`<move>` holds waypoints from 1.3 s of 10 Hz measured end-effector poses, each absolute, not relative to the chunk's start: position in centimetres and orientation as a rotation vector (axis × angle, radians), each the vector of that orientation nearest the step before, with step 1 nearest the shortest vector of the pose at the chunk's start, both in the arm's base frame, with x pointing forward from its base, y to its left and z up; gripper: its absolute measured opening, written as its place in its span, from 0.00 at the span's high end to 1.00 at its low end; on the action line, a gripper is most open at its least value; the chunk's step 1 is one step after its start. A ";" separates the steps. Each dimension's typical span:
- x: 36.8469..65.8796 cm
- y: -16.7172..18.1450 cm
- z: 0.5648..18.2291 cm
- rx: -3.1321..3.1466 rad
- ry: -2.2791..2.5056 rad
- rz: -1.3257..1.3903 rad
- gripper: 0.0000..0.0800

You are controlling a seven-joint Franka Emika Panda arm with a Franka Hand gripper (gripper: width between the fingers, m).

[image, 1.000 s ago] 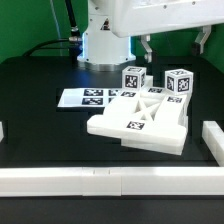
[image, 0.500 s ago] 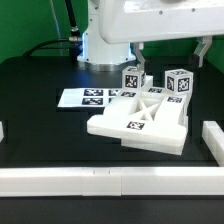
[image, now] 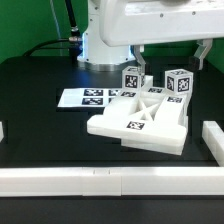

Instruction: Assemble chair

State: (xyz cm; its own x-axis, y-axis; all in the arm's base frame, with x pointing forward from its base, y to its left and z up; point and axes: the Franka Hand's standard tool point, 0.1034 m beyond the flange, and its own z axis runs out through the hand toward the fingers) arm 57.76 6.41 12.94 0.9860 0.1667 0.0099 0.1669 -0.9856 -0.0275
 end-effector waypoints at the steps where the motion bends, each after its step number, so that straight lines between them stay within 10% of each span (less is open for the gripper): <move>1: 57.7 6.6 12.7 -3.104 -0.250 -0.005 0.19; 6: 57.2 7.9 11.8 -3.107 -0.199 0.018 0.19; 8: 57.2 7.8 11.7 -3.108 -0.197 0.019 0.51; 13: 57.2 7.8 11.7 -3.114 -0.001 0.020 0.64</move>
Offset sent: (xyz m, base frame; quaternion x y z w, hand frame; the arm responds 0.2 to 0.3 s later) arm -0.0051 0.0128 -0.0102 0.0009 0.0030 0.0220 0.9998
